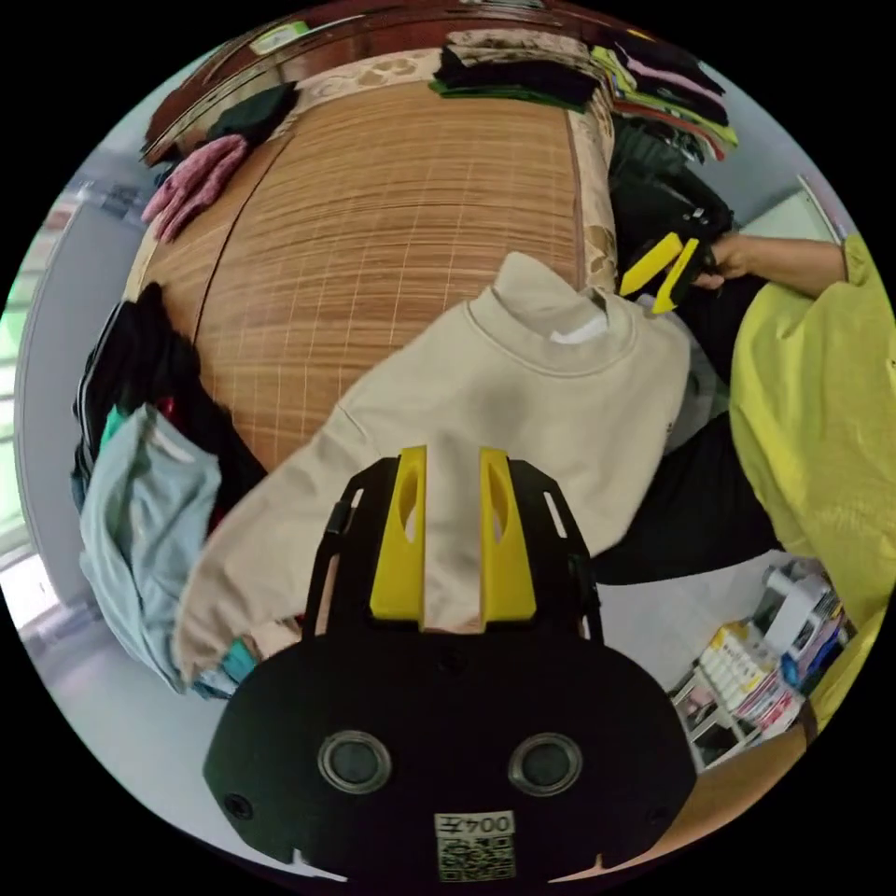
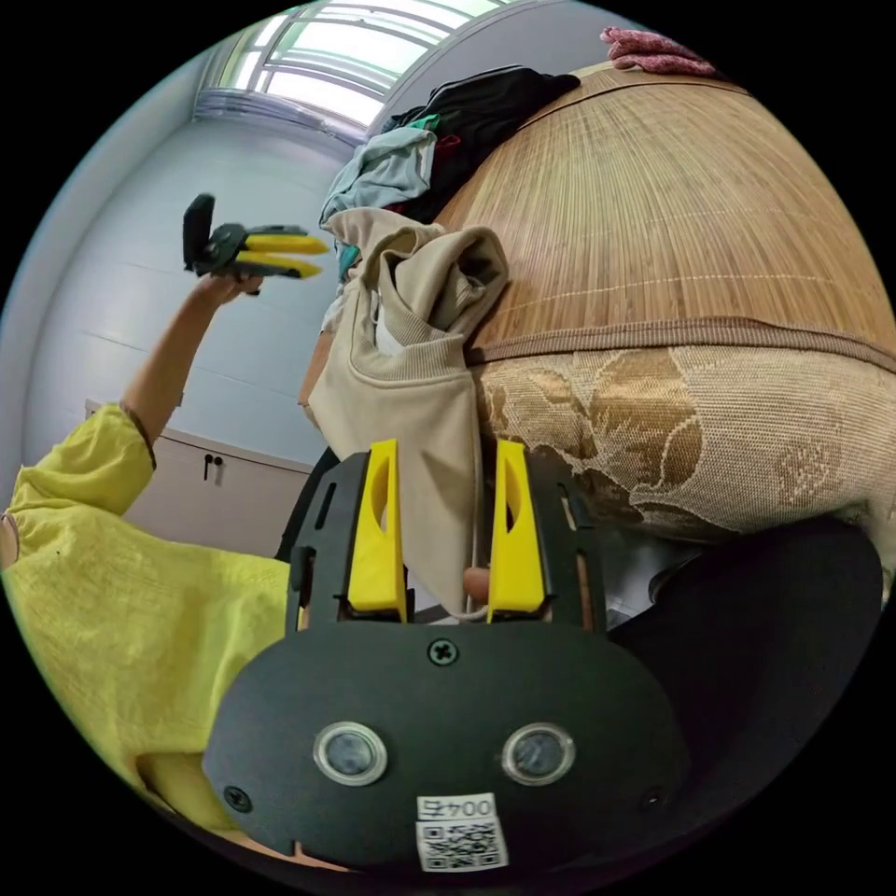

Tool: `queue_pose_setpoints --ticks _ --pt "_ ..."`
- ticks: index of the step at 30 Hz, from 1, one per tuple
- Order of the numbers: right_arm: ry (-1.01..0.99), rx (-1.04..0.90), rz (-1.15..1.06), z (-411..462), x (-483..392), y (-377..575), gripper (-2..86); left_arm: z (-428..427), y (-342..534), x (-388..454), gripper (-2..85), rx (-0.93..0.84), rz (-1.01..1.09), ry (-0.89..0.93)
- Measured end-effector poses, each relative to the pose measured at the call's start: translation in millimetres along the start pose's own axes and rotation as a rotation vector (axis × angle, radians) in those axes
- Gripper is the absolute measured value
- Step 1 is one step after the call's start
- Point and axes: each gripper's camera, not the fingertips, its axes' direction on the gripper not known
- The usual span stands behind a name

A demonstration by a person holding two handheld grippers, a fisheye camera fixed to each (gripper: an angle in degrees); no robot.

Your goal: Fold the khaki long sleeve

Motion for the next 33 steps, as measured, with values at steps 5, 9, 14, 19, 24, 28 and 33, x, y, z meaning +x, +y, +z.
queue_pose_setpoints --ticks 5,9,14,19,24,28,33 --pt "-0.051 0.011 0.010 -8.0 21.1 -0.3 15.5 58.4 -162.6 -33.6 12.5 -0.240 0.271 -0.065" --pt "-0.113 0.036 0.029 -12.4 39.4 -1.1 15.0 80.0 -234.7 -53.7 13.9 -0.299 0.376 0.011" --pt "-0.151 0.038 0.029 -12.2 52.7 -5.2 14.4 128.9 -322.3 -55.0 14.4 -0.448 0.558 0.089" --pt "-0.186 0.041 0.036 -10.7 65.3 -10.1 13.7 172.5 -374.7 -54.0 14.7 -0.571 0.666 0.174" --pt "-0.217 0.071 0.053 -10.4 76.3 -12.5 13.2 205.6 -390.3 -55.7 14.7 -0.648 0.713 0.241" --pt "-0.235 0.081 0.070 -5.2 82.1 -13.7 12.6 215.6 -383.2 -58.0 12.9 -0.657 0.713 0.248" --pt "-0.228 0.082 0.054 10.2 77.1 -13.5 13.3 221.1 -340.8 -61.1 6.2 -0.712 0.607 0.304"
